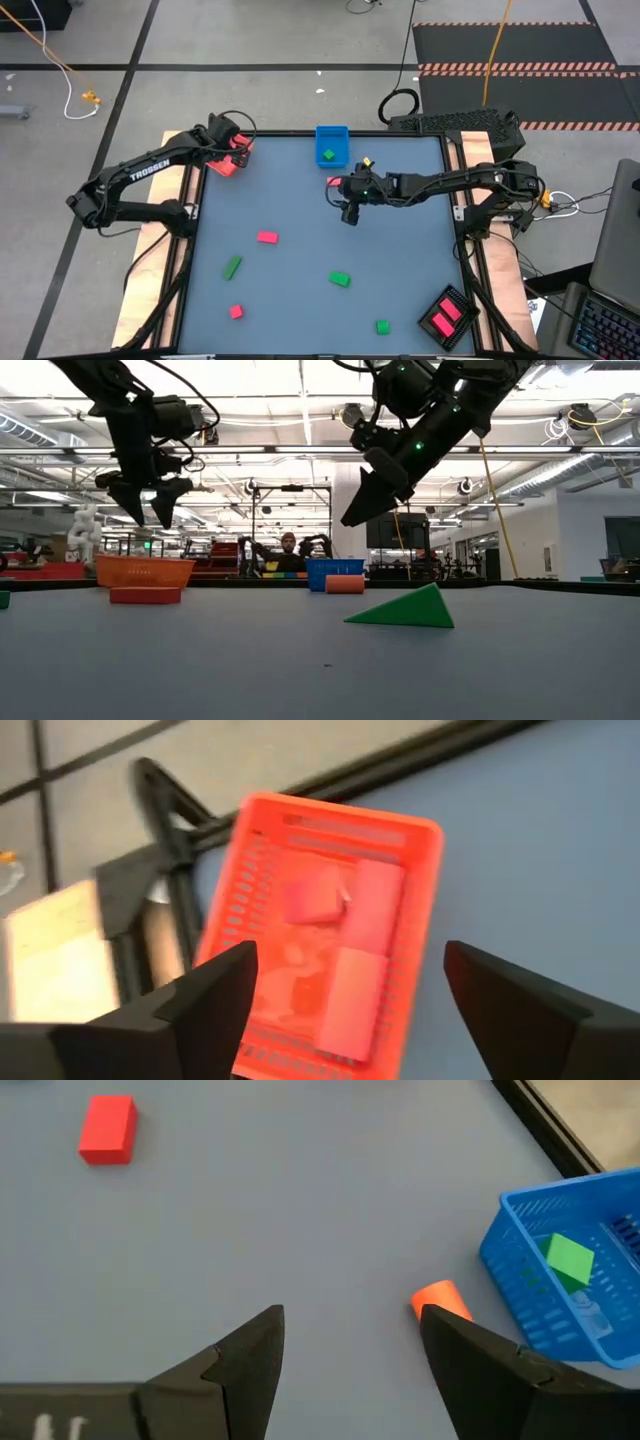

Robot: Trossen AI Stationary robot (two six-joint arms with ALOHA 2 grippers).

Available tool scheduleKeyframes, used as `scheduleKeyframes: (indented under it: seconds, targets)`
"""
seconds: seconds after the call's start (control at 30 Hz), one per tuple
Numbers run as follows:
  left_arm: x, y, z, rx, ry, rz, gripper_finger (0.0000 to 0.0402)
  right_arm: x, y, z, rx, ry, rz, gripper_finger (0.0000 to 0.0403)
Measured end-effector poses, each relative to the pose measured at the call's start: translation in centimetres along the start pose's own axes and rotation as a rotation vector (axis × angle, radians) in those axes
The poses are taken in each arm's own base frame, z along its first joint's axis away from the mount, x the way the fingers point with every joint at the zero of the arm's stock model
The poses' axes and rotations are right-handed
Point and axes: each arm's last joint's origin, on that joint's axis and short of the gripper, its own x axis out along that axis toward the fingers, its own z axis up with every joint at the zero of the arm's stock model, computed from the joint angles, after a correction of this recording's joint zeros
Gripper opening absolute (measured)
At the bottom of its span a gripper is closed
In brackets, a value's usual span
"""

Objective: Sort & place blocks by color
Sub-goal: Put the red block into the black bin

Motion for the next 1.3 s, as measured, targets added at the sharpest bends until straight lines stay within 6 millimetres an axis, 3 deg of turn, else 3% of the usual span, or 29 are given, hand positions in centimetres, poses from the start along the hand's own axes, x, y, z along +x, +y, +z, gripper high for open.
scheduleKeyframes:
  seconds: [0.2, 0.4, 0.63, 0.9, 1.1, 1.3]
  targets:
    - [-0.6, -2.0, -0.6, 0.063, 0.052, -0.248, 0.0325, 0.0, 0.0, 0.0, -0.002, 0.000, -0.001, 0.0228]
    - [-2.5, -5.8, -2.4, 0.296, 0.097, -0.521, 0.0293, 0.0, 0.0, -0.1, -0.032, 0.009, -0.002, 0.0228]
    - [-5.5, -9.8, -5.8, 0.558, 0.091, -0.672, 0.0258, 0.0, -0.1, -0.9, -0.064, 0.091, -0.028, 0.0228]
    - [-8.7, -12.5, -9.1, 0.738, -0.010, -0.763, 0.0247, -0.3, -0.3, -0.9, -0.020, 0.102, -0.066, 0.0228]
    - [-9.9, -13.1, -10.7, 0.829, -0.050, -0.774, 0.0250, -3.2, -0.6, 0.9, 0.069, -0.028, -0.055, 0.0228]
    - [-10.1, -13.7, -11.8, 0.856, -0.022, -0.781, 0.0250, -7.0, 0.9, 2.4, 0.065, -0.163, 0.014, 0.0228]
